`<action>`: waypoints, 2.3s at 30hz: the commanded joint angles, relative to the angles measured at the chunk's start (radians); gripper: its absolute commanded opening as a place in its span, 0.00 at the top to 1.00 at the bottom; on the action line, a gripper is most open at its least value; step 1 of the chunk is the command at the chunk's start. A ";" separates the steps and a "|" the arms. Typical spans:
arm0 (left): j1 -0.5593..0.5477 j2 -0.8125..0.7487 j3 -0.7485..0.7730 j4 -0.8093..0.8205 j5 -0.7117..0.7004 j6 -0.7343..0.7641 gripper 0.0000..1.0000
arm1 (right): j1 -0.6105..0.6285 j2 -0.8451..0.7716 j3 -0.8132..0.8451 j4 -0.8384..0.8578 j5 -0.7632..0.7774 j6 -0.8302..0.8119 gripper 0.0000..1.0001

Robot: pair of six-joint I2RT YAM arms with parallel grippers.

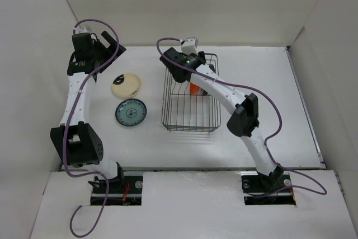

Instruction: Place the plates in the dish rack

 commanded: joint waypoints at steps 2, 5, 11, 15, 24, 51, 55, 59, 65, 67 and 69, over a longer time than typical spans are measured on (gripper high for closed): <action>-0.008 -0.031 0.022 -0.027 -0.154 0.015 0.00 | 0.017 -0.118 0.047 -0.018 0.001 -0.024 0.32; -0.008 -0.016 -0.019 -0.045 -0.245 -0.005 0.00 | 0.042 -0.248 -0.049 0.086 -0.105 -0.171 0.25; 0.012 0.012 -0.110 -0.065 -0.302 -0.017 0.00 | 0.063 -0.699 -0.552 0.592 -0.626 -0.495 0.09; 0.058 0.036 -0.189 -0.065 -0.282 -0.028 0.01 | 0.027 -0.900 -0.755 0.773 -0.924 -0.504 0.06; 0.080 0.213 -0.281 0.028 -0.197 -0.028 0.14 | -0.029 -1.159 -0.985 0.963 -1.202 -0.541 0.06; 0.089 0.452 -0.211 0.112 -0.177 -0.077 0.98 | -0.052 -1.186 -1.010 0.971 -1.325 -0.541 0.06; 0.089 0.462 -0.180 0.083 -0.186 -0.056 1.00 | -0.061 -1.171 -1.010 0.980 -1.325 -0.523 0.06; 0.089 0.359 -0.180 0.106 -0.188 -0.022 1.00 | -0.085 -1.138 -1.019 1.006 -1.285 -0.457 0.06; 0.037 0.085 -0.192 0.180 -0.153 0.015 1.00 | -0.157 -1.129 -1.055 1.095 -1.314 -0.380 0.06; 0.018 0.026 -0.202 0.201 -0.104 0.041 1.00 | -0.171 -1.094 -1.055 1.109 -1.335 -0.380 0.06; -0.011 -0.044 -0.226 0.215 -0.075 0.041 1.00 | -0.197 -1.069 -1.045 1.157 -1.387 -0.380 0.06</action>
